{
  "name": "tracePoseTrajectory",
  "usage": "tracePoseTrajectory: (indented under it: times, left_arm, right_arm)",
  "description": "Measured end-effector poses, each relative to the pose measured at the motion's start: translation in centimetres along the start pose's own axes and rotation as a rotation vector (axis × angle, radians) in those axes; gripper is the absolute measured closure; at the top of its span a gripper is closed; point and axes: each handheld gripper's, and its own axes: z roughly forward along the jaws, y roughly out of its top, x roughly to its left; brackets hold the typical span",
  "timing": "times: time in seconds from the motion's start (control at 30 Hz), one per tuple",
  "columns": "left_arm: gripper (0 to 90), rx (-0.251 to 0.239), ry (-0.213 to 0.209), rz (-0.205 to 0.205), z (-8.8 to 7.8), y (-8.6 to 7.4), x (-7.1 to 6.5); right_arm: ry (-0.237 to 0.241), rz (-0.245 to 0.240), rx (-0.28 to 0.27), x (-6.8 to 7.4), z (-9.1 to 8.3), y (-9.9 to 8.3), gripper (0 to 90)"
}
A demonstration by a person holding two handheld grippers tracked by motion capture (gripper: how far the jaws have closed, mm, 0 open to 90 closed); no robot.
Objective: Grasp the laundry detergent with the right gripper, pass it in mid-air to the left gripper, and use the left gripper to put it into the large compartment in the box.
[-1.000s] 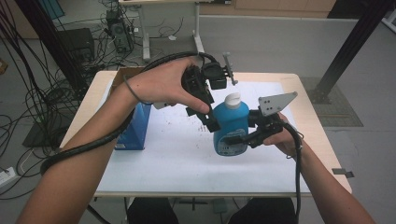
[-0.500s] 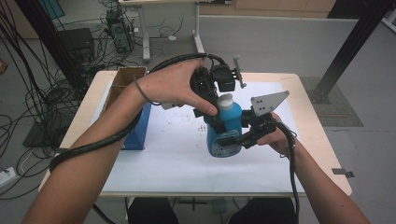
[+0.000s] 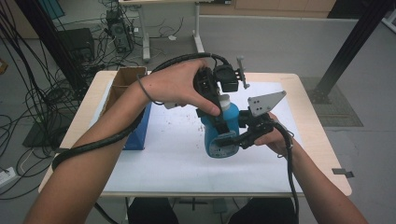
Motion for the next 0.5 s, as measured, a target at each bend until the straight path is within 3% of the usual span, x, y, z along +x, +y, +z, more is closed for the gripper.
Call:
tracePoseTrajectory:
  times: [0.5]
  left_arm:
    - [11.7,-0.003,-0.002,-0.009,0.11,-0.43,0.14]
  right_arm:
    - [0.004,0.002,0.002,-0.06,0.21,0.02,44.1]
